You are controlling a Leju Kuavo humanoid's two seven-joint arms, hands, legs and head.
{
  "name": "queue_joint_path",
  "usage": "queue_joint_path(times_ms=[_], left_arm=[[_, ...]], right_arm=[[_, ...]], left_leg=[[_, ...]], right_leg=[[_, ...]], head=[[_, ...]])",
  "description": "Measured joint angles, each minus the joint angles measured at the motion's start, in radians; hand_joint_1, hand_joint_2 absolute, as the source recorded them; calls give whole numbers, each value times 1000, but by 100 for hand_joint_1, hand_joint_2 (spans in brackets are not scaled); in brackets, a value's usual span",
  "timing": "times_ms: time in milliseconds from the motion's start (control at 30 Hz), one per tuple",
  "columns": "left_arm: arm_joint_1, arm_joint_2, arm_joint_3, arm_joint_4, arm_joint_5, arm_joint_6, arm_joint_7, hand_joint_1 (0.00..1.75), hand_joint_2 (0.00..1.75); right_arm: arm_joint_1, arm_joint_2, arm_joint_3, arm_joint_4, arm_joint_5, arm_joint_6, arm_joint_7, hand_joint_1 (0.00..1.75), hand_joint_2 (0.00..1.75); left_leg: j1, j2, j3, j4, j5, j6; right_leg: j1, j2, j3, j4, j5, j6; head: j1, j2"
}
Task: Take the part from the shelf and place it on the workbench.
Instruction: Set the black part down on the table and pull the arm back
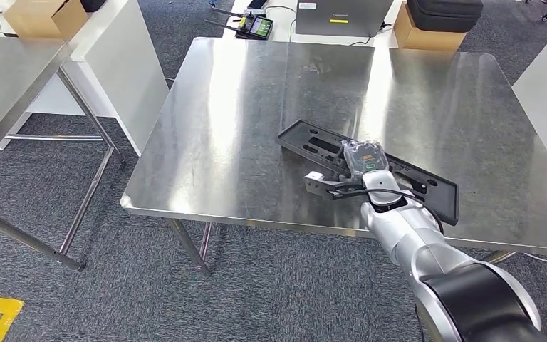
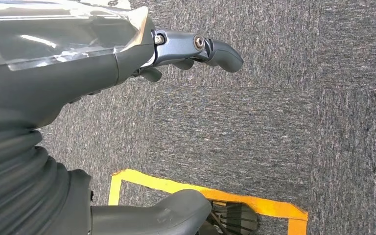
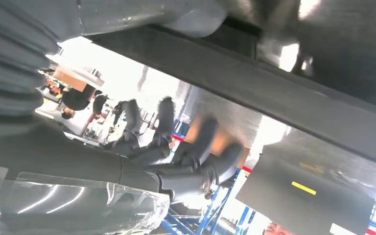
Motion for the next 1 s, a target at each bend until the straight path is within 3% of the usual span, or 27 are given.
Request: queue_joint_path(times_ms=[133, 267, 467, 600, 667, 767, 833, 900, 1000], left_arm=[[0, 0, 0, 0, 0, 1, -1, 0, 175], [0, 0, 1, 0, 1, -5, 1, 0, 0], [0, 0, 2, 0, 1, -18, 14, 0, 0], [0, 0, 6, 0, 0, -18, 17, 0, 0], [0, 0, 10, 0, 0, -18, 18, 0, 0], [-1, 0, 16, 0, -5, -14, 23, 0, 0], [-2, 0, 18, 0, -11, -11, 28, 0, 0], [-4, 0, 18, 0, -17, -9, 31, 0, 0], [-4, 0, 19, 0, -20, -9, 33, 0, 0]], right_arm=[[0, -4, -4, 4, 0, 1, 0, 0, 0], [0, -8, -7, 5, 3, 1, 0, 0, 0], [1, -14, -9, 5, 17, -30, -5, 0, 0], [1, -10, -13, 1, 11, -183, -73, 0, 0], [4, 2, -27, -8, -36, -250, -150, 0, 0], [30, 47, -83, -71, -245, -359, -422, 0, 0], [72, 93, -119, -174, -437, -374, -600, 0, 0], [125, 133, -130, -309, -602, -330, -674, 0, 0], [193, 166, -116, -502, -817, -233, -712, 0, 0]], left_leg=[[0, 0, 0, 0, 0, 0], [0, 0, 0, 0, 0, 0], [0, 0, 0, 0, 0, 0], [0, 0, 0, 0, 0, 0], [0, 0, 0, 0, 0, 0], [1, 2, 0, 0, 0, 0], [2, 3, 1, 0, 0, 0], [2, 2, 1, 0, 0, 0], [2, 0, 0, -1, 0, 0]], right_leg=[[0, 0, 0, 0, 0, 0], [0, 0, 0, 0, 0, 0], [0, 0, 0, 0, 0, 0], [0, 0, 0, 0, 0, 0], [0, 0, 0, 0, 0, 0], [1, 2, 0, 0, 0, 0], [2, 3, 0, 0, 0, 0], [2, 2, 0, 0, 0, 0], [3, 0, 0, 0, -1, -1]], head=[[0, 0], [0, 0], [0, 0], [0, 0], [0, 0], [0, 0], [0, 0], [0, 0], [0, 0]])
